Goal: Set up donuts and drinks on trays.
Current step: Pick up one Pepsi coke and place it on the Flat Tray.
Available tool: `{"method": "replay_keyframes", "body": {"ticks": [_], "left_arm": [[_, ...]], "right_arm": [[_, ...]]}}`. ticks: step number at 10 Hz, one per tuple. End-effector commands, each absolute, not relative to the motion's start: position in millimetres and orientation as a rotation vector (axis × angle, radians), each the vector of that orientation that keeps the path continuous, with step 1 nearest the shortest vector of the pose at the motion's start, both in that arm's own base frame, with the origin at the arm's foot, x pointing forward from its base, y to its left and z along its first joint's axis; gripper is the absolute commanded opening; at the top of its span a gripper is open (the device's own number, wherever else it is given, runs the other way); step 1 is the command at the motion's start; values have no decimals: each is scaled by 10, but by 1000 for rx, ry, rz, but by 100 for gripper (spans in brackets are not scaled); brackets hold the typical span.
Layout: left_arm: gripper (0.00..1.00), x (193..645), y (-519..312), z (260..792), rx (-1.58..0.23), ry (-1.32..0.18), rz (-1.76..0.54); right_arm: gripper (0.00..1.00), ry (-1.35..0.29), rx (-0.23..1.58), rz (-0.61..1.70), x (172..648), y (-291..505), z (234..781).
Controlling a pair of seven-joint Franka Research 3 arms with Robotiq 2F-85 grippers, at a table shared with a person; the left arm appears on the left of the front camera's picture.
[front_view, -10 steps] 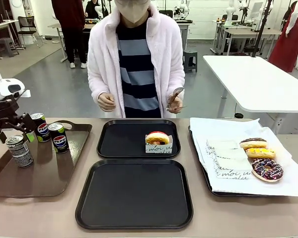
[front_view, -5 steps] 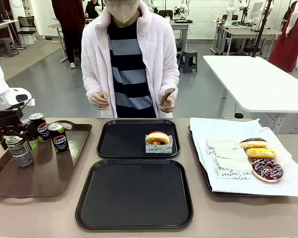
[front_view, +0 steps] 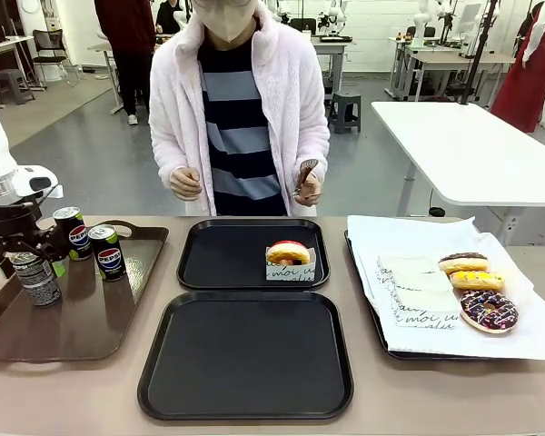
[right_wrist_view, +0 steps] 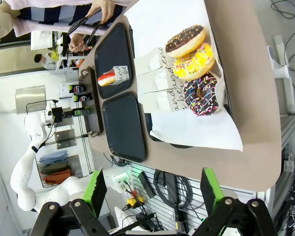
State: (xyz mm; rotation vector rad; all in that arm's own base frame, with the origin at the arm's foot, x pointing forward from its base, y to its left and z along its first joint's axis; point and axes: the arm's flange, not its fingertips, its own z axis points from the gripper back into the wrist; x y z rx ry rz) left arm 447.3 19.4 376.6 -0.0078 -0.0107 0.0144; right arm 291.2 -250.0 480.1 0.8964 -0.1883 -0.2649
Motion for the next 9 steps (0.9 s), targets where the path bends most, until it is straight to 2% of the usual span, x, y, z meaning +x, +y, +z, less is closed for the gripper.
{"method": "replay_keyframes", "body": {"ticks": [1,2,5,6,8,9], "left_arm": [[100,4513,235,3754,40,-34,37],[100,4518,240,3757,46,-42,35],[15,4512,247,3772,38,-33,21],[0,4507,248,3785,27,-29,20],[0,4505,253,3823,6,-25,22],[9,4486,244,3897,-13,-21,14]], "right_arm": [[100,-183,900,-262,2908,-2492,4803],[100,-183,900,-262,2908,-2492,4803],[100,-183,900,-262,2908,-2492,4803],[100,-183,900,-262,2908,-2492,4803],[100,-183,900,-262,2908,-2492,4803],[100,-183,900,-262,2908,-2492,4803]]}}
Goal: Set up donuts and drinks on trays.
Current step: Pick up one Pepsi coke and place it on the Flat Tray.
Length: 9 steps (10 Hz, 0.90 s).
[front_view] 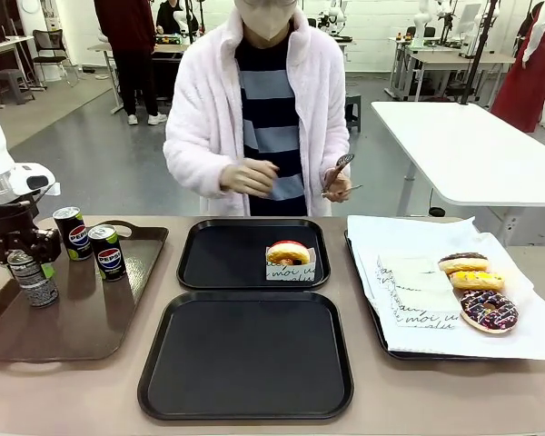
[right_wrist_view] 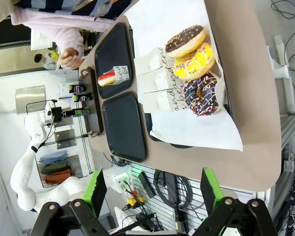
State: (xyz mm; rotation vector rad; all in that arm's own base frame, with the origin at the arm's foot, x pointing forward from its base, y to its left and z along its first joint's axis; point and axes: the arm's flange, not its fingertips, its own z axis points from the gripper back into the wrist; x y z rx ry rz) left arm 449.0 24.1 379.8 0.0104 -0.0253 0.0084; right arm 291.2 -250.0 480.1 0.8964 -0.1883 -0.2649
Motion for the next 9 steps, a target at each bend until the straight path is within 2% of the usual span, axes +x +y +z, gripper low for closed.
{"method": "replay_keyframes", "body": {"ticks": [1,6,9], "left_arm": [[1,4437,224,4010,-26,-26,4],[0,3778,24,5318,-11,-42,-40],[0,3609,78,5507,-30,-47,-87]], "right_arm": [[100,-183,900,-262,2908,-2492,4803],[100,-183,900,-262,2908,-2492,4803],[100,-183,900,-262,2908,-2492,4803]]}}
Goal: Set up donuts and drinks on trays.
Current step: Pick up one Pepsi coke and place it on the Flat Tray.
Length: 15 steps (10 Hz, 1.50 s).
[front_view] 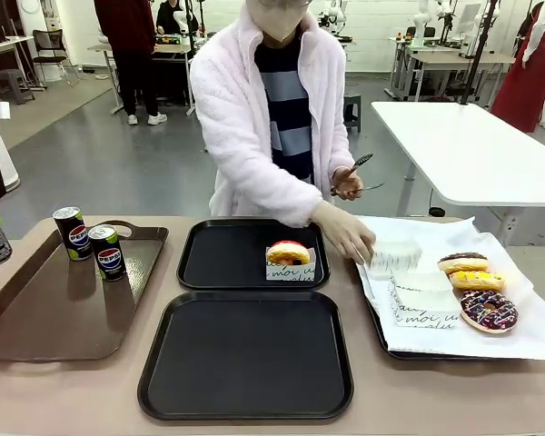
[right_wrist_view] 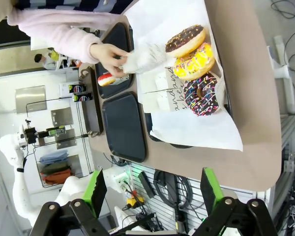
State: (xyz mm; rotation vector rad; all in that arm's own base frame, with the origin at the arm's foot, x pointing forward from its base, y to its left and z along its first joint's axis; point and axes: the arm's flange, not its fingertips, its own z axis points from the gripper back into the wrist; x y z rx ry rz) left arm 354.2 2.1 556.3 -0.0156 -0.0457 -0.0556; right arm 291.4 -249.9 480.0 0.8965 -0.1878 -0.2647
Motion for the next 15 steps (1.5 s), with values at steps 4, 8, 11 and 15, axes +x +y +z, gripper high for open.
{"method": "replay_keyframes", "body": {"ticks": [4,8,11,15], "left_arm": [[0,3584,11,5515,-14,-44,-42],[58,3616,-296,5534,-19,-59,-94],[58,3849,-1019,5559,-9,-72,-141],[58,3899,-1651,5432,-40,-57,-194]], "right_arm": [[100,-183,900,-262,2908,-2492,4803],[100,-183,900,-262,2908,-2492,4803],[100,-183,900,-262,2908,-2492,4803],[100,-183,900,-262,2908,-2492,4803]]}}
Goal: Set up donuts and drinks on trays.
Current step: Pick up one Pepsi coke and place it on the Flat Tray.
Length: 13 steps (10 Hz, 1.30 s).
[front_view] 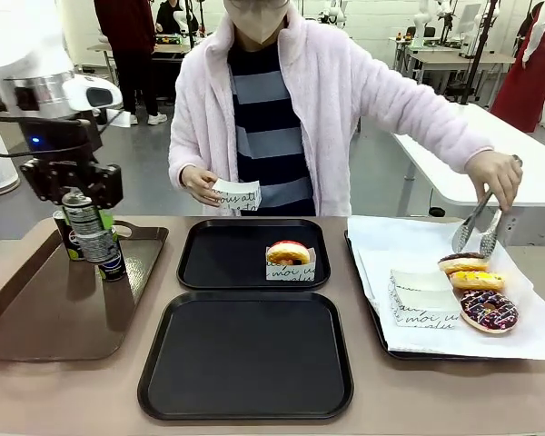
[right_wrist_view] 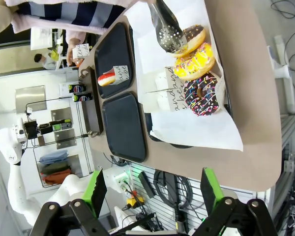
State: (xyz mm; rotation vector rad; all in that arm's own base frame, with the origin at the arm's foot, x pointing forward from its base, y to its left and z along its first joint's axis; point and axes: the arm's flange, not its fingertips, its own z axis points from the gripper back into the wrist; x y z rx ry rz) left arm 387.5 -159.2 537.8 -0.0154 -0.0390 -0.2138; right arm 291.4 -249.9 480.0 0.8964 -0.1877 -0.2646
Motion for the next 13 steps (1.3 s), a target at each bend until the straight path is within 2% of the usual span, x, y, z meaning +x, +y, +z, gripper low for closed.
{"method": "replay_keyframes", "body": {"ticks": [1,5,9,13], "left_arm": [[58,3852,-1687,5423,-38,-46,-212],[58,3874,-1649,5347,-21,-30,-224],[58,4574,-2202,5157,-107,-87,-241],[58,5142,-2725,4723,-63,-98,-261]], "right_arm": [[100,-183,900,-262,2908,-2492,4803],[100,-183,900,-262,2908,-2492,4803],[100,-183,900,-262,2908,-2492,4803],[100,-183,900,-262,2908,-2492,4803]]}}
